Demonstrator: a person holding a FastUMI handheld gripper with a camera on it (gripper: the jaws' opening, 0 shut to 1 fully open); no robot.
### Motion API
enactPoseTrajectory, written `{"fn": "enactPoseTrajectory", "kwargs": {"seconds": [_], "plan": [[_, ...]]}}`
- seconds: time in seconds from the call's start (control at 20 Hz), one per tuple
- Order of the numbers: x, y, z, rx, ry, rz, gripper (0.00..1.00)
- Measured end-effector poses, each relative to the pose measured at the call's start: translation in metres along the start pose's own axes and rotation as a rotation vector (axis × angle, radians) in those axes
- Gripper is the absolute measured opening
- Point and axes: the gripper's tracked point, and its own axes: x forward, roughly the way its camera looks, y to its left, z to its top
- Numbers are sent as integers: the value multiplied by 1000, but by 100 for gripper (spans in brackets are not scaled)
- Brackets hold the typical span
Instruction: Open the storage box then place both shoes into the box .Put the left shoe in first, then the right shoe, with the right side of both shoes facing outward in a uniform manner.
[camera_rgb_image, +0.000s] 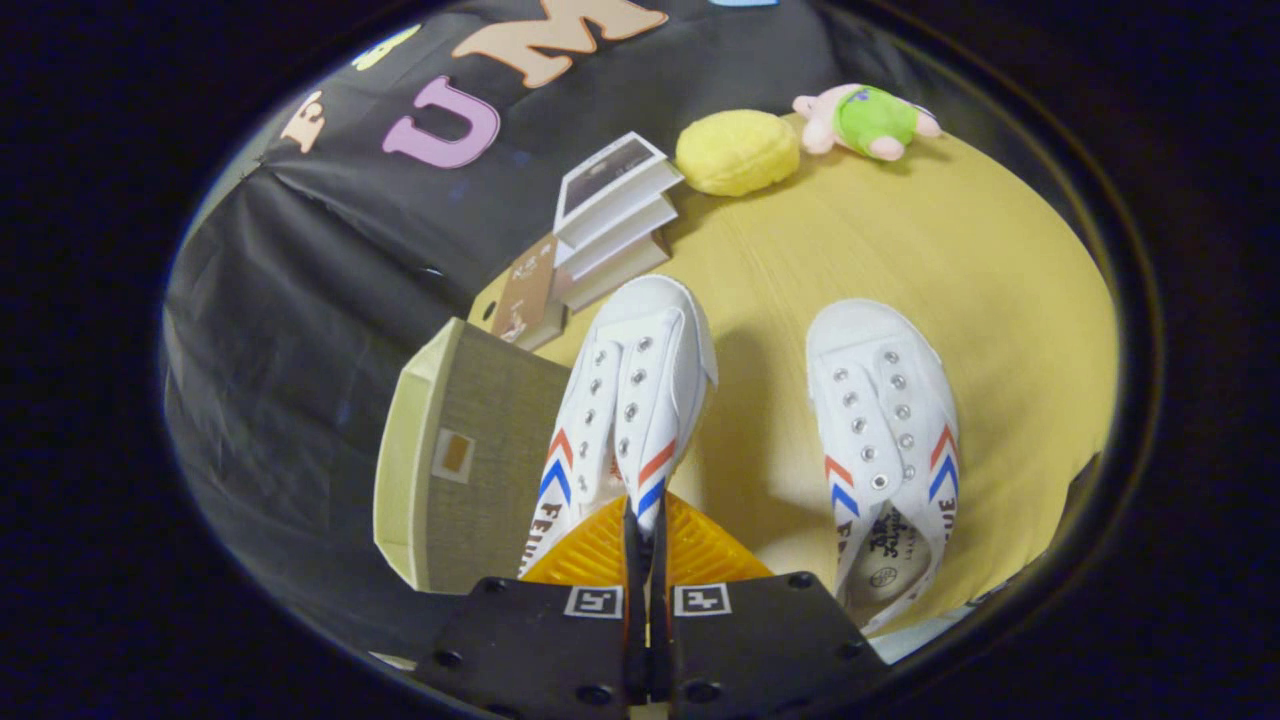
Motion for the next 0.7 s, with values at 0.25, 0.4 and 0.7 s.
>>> {"fn": "enactPoseTrajectory", "kwargs": {"seconds": [0.25, 0.4, 0.7], "plan": [[-21, 59, 20, -25, -52, 61, 5], [-35, 84, 25, -65, -75, 83, 5], [-26, 144, 17, -114, -65, 134, 5]]}}
